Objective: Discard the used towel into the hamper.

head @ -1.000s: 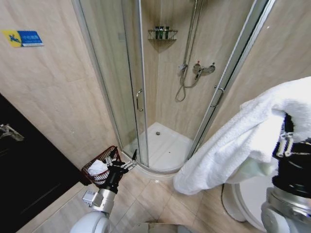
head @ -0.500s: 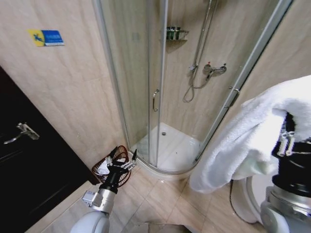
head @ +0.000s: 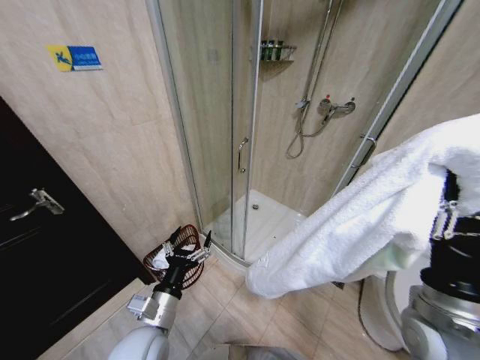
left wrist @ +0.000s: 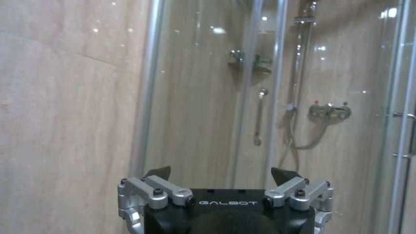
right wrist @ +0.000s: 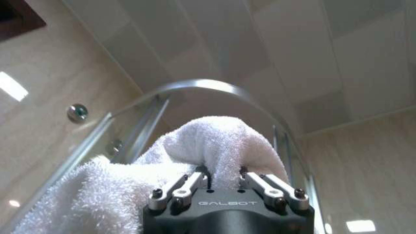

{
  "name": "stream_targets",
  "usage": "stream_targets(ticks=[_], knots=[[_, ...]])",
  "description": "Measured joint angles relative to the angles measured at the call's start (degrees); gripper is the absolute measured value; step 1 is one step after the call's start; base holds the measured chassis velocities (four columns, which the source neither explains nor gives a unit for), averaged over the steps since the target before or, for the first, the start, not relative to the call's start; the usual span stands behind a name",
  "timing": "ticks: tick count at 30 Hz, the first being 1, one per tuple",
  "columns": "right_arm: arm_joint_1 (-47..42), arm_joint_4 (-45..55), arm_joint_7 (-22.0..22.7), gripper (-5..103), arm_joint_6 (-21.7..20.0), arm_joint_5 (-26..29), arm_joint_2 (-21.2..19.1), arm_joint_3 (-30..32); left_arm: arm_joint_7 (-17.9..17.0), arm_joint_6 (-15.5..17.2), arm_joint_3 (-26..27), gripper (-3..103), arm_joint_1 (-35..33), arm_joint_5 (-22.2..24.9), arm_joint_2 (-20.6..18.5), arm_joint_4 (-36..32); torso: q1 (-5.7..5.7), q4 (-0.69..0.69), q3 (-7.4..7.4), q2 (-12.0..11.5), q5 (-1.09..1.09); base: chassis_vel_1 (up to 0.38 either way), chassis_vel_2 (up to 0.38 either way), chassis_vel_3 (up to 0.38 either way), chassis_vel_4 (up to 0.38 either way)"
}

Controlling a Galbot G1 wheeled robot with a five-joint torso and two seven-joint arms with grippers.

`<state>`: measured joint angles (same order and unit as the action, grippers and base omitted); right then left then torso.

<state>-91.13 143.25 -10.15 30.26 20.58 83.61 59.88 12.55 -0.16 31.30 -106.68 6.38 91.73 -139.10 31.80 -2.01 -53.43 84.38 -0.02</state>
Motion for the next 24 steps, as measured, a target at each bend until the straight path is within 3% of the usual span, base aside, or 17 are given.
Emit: stream_targets(ticks=[24], knots=[[0.15,-0.01,-1.68,20,0.61,0.19,-0.27,-1.3,0.0,0.0,0.0,100,0.0,0.0,0.01,0.0,-1.0,0.0,1.21,-2.22,0.01,0.1,0.099,0.098,0.094]])
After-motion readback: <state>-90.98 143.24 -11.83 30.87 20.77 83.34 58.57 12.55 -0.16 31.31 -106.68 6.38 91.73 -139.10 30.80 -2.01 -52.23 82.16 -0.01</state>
